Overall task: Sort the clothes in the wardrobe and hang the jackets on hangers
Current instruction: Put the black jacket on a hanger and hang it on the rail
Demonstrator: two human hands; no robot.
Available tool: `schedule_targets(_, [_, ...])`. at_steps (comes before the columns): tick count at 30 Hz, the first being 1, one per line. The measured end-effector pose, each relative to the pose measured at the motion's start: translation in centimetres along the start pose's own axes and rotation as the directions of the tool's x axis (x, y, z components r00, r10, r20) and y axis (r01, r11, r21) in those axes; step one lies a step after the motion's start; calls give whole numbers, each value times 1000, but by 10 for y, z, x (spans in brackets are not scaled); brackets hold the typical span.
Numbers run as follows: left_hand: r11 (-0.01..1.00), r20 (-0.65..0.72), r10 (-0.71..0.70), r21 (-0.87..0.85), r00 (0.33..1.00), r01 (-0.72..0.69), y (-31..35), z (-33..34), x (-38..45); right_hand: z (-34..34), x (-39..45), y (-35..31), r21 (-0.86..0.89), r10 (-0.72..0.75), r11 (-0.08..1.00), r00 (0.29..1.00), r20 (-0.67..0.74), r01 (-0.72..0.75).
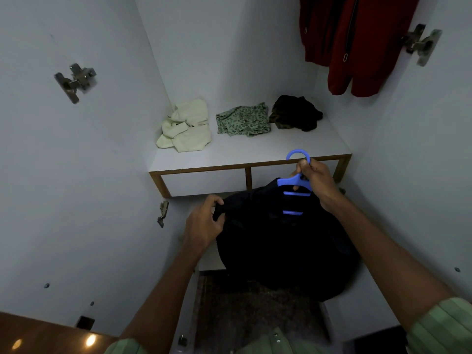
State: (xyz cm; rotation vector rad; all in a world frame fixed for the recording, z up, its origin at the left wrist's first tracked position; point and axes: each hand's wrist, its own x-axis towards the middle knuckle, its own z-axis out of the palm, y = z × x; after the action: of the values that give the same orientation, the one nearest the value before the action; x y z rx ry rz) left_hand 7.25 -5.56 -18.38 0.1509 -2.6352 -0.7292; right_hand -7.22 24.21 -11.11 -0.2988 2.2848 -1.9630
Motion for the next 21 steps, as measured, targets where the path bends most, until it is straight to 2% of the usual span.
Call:
schedule_targets(5, [998, -44, 58, -13, 997, -58, 1, -1, 6, -7, 0, -1, -46, 1, 999, 999, -32, -2])
schedule_targets(7, [999, -69, 49, -5, 996, -50, -3, -3, 10, -9, 1, -1, -106, -22, 994, 1000, 0, 22])
schedule_targets(12, [995, -97, -103, -13, 990, 102, -12, -4, 14, -7, 2, -1, -186, -50, 981, 995, 82, 64])
schedule_targets(16, [988, -36, -143, 47, 989, 144, -21, -3, 13, -2, 0, -6, -193, -67, 979, 998, 20, 70])
schedule_targets(19, [970, -66, -169, 165, 983, 177, -18, -3, 9, -1, 0, -7, -261, -58, 964, 998, -15, 52])
schedule_targets(21, [961, -104, -212, 157, 972, 226, -16, -4, 10, 2, 0, -6, -222, -25, 975, 1000, 5, 26])
